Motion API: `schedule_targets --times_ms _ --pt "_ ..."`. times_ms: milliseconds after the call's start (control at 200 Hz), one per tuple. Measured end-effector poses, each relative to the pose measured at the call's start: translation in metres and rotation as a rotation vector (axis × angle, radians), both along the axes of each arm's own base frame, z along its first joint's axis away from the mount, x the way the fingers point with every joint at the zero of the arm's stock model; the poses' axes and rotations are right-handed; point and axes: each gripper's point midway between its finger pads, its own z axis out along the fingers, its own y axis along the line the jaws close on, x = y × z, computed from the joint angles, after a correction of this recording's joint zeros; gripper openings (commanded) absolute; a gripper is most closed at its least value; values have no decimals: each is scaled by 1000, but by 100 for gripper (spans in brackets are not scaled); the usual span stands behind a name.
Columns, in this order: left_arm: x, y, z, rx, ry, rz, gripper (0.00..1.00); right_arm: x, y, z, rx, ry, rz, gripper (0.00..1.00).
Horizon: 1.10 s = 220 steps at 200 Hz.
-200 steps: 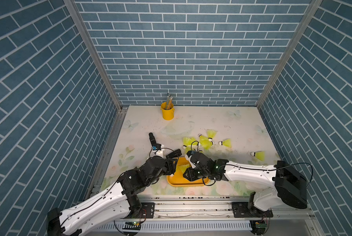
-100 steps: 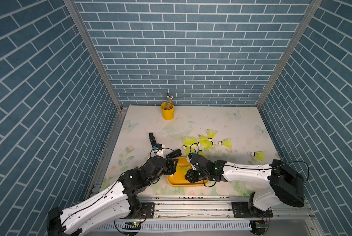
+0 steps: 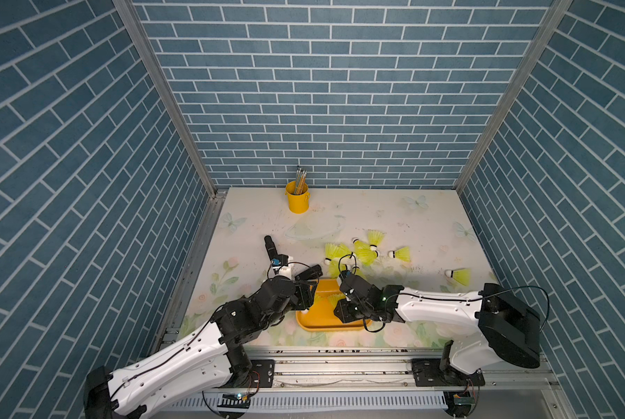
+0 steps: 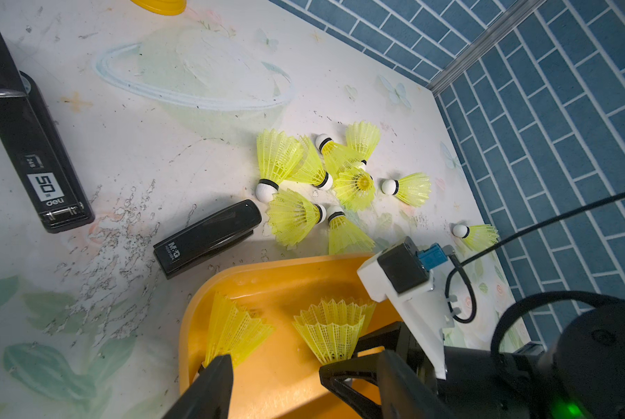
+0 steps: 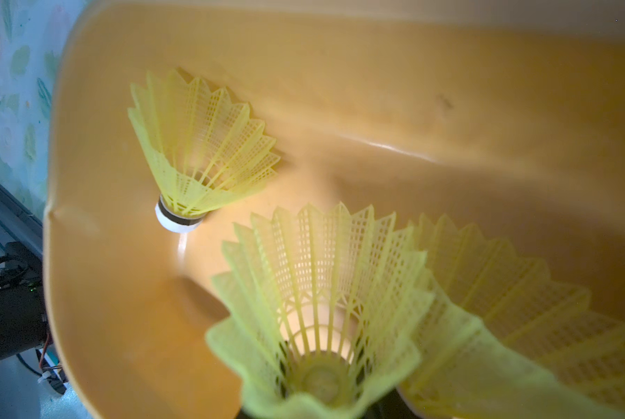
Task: Put the shuttlecocks into the storage box
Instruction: Place the shuttlecock in the storage box.
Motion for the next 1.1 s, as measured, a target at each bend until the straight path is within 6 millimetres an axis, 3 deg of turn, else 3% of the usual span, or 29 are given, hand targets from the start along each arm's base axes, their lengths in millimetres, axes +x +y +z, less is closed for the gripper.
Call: schedule_targets --times_ms 415,770,1100 --pt "1 -4 1 -8 -2 -6 69 2 -11 -19 -76 31 -69 34" --pt "2 -6 1 -9 -6 -12 69 6 -16 -21 -101 21 -105 43" --pt "3 -8 2 -16 -9 -15 69 9 -14 -19 -94 19 -124 42"
